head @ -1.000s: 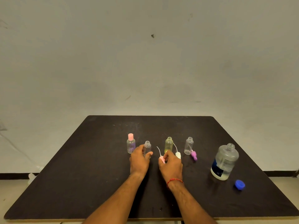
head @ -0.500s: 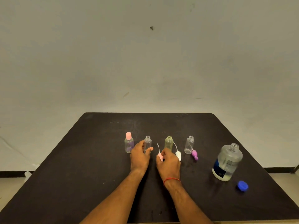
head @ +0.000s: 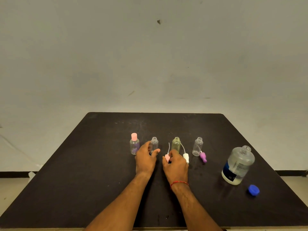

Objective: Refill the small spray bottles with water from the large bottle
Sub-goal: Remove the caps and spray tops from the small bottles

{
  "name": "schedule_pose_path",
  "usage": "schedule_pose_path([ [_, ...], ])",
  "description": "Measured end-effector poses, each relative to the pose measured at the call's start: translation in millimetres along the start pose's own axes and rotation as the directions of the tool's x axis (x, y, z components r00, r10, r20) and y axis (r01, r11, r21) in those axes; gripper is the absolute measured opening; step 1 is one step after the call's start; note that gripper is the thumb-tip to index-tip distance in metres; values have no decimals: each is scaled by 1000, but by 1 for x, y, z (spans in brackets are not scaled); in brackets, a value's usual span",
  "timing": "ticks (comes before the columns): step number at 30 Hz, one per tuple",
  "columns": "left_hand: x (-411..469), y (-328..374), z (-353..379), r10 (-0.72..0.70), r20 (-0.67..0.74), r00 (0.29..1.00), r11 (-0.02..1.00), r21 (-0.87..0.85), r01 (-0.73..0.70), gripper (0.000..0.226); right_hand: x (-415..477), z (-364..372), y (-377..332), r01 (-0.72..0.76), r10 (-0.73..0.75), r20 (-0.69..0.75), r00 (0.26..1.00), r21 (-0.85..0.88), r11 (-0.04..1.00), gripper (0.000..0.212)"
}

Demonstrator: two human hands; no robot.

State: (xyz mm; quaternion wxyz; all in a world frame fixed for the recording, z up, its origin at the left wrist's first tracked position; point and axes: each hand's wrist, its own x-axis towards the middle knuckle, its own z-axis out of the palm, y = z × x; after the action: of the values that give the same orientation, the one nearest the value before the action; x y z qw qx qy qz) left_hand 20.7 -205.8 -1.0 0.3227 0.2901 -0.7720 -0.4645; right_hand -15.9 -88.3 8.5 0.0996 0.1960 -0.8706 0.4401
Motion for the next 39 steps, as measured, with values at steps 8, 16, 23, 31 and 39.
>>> schedule_pose_path([
  [8, 1, -2, 1, 14, -8, 1000, 1000, -2, -14, 33, -1, 0, 0, 33, -33, -4, 999, 9, 999, 16],
  [16, 1, -4, 1, 28, -3, 1000, 1000, -15, -28, 31, 1, 1, -1, 57, -57, 13, 998, 12, 998, 14],
  [23, 1, -3, 1, 27, 1, 1000, 1000, -11, -27, 26, 0, 0, 0, 75, -75, 45, 996, -4, 997, 13],
  [31, -1, -1, -1, 24, -10, 1000, 1000, 12, -23, 25, 0, -1, 0, 82, -82, 51, 995, 4, 997, 15],
  [39, -8, 1, -5, 25, -27, 999, 1000, 4, -25, 30, 0, -1, 0, 91, -91, 58, 994, 1, 996, 14],
])
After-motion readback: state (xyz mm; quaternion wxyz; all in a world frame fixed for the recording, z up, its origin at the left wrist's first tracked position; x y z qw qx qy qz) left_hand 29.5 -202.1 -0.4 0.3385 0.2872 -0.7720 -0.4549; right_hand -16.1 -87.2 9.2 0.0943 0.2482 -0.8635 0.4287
